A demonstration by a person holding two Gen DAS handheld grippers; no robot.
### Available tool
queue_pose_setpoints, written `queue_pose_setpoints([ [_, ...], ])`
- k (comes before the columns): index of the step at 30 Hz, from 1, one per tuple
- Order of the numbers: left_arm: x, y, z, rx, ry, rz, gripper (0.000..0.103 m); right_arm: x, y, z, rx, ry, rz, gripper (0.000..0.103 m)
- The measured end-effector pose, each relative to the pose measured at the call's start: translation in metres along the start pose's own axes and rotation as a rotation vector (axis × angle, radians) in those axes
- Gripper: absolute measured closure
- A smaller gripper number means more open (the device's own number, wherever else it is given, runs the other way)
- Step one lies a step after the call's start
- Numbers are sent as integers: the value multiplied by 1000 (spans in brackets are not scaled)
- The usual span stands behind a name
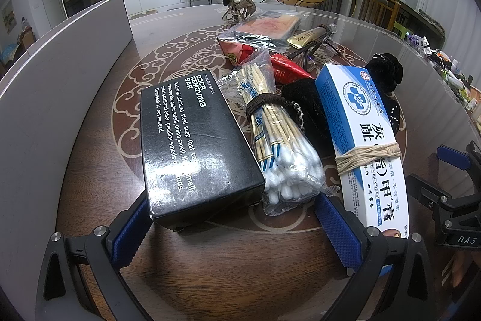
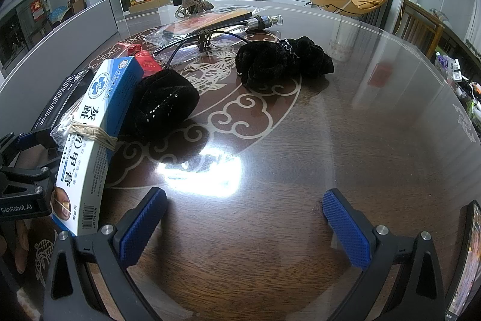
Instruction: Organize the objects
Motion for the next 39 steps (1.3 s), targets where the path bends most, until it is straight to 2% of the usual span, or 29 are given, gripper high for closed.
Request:
queue_pose_setpoints([
  [7,-3,3,4,-1,-9,5,0,0,0,0,0,0,-1,0],
  [17,-18,23,41,-6,-32,15,0,0,0,0,-1,-1,-1,0],
  [23,-21,24,46,1,-28,14,0,1,0,0,-1,-1,-4,0],
  [25,-21,24,46,1,-30,14,0,1,0,-3,-45,-8,-4,0],
  [26,-21,25,46,1,-30,15,0,4,6,-4,-77,-55,-54,0],
  [27,-21,25,47,1,-31,17,0,5,17,-3,-63,-97,-133,1],
  [30,-21,24,48,1,-32,18,0,-19,44,-7,-22,-82,-251,1],
  [31,-21,24,48,1,-33,18,0,-31,44,-11,-43,-54,-290,1],
  [33,-21,24,48,1,-34,19,0,-56,34,-20,-106,-26,-361,8],
  [35,-21,25,49,1,-35,20,0,-77,21,-29,-142,5,-329,15],
  [37,-21,25,49,1,-35,20,0,-93,7,-35,-191,34,-304,15],
  [38,-21,25,49,1,-35,20,0,-98,5,-34,-199,46,-302,18],
  [39,-21,25,49,1,-35,20,0,-105,6,-35,-174,76,-265,26],
])
Point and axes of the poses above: each gripper's, at about its wrist camera, not at the fingertips, and y roughly against the way its jaws point, x to its right, z to its underside, the point moved 1 cm from there along -y, roughly the way its jaws point, and after that the axes turned 11 degrees about -x, right-handed, at the moved point
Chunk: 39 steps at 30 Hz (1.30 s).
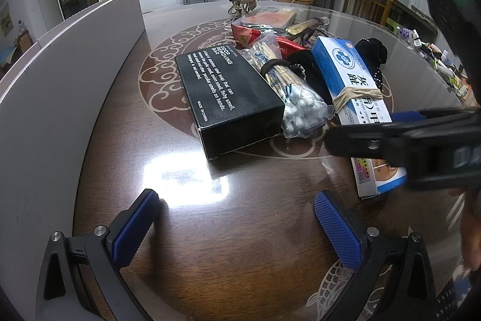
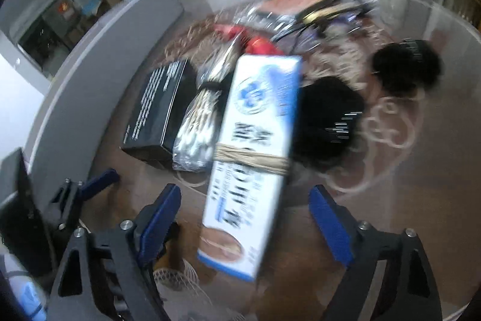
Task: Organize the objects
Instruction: 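Grasp the black odor bar box with the left tool while the right tool grasps the nail cream box, then carry both boxes to the white bin and release them onto its cardboard floor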
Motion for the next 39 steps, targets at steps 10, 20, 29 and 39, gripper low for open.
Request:
queue_pose_setpoints([
  [10,1,0,2,-2,14,-13,0,37,27,67,34,21,172,60],
  [20,-20,22,-29,9,147,164,0,54,37,107,130,-17,194,37],
  [29,-53,-27,-97,-85,267,111,23,51,34,108,137,-13,179,32],
  [39,-50,1,-57,-52,87,76,42,66,33,90,62,-29,153,30],
])
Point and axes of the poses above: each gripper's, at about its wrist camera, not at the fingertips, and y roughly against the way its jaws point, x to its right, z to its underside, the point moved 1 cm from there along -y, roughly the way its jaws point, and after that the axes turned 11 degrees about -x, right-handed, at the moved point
